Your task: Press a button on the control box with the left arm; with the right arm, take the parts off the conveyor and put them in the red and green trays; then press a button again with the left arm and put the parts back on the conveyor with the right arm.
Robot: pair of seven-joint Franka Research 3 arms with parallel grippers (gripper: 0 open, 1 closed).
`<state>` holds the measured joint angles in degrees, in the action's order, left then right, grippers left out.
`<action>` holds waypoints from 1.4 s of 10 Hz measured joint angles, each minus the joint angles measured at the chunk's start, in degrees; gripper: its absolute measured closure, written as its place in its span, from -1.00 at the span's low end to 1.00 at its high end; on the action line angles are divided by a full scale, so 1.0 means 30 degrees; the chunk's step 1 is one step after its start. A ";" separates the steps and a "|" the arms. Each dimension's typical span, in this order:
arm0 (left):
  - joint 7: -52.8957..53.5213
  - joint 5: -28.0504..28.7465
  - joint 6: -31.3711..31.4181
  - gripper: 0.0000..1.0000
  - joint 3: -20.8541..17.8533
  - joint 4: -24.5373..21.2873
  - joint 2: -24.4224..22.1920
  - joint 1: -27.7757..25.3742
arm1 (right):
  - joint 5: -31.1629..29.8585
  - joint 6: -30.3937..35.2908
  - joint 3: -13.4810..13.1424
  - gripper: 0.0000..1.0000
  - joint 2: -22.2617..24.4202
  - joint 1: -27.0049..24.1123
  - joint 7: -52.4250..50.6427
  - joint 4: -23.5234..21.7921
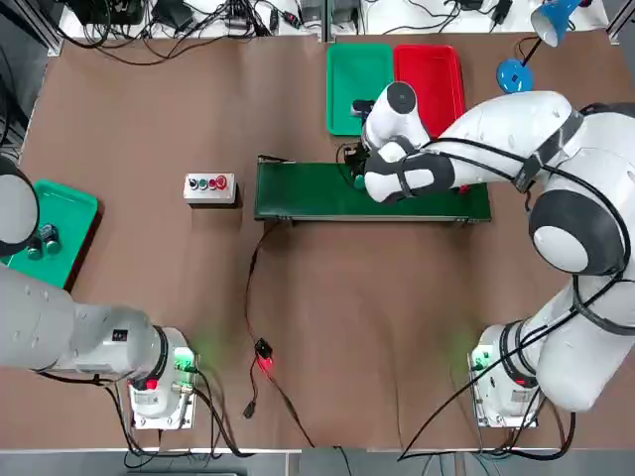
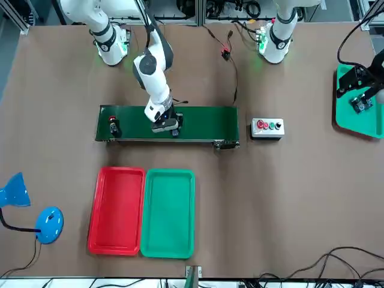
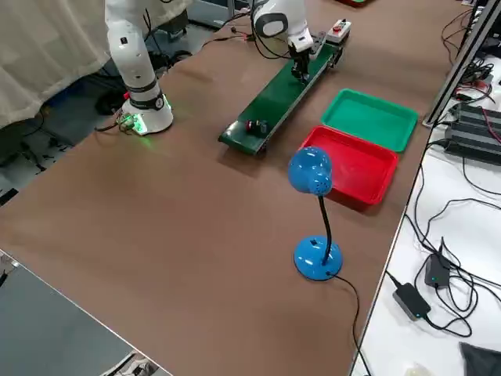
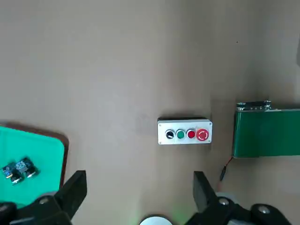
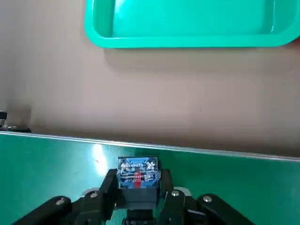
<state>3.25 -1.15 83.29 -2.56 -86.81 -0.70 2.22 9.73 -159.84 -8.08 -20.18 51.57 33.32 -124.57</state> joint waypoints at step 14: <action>0.0000 0.0000 0.0000 -1.00 0.0001 0.0000 0.0000 0.0001 | 0.0005 0.0913 -0.0373 -0.98 -0.0456 0.0633 0.0714 0.0744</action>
<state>3.24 -1.15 83.29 -2.56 -86.81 -0.70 2.23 9.75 -157.10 -9.20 -21.55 53.47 35.46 -122.34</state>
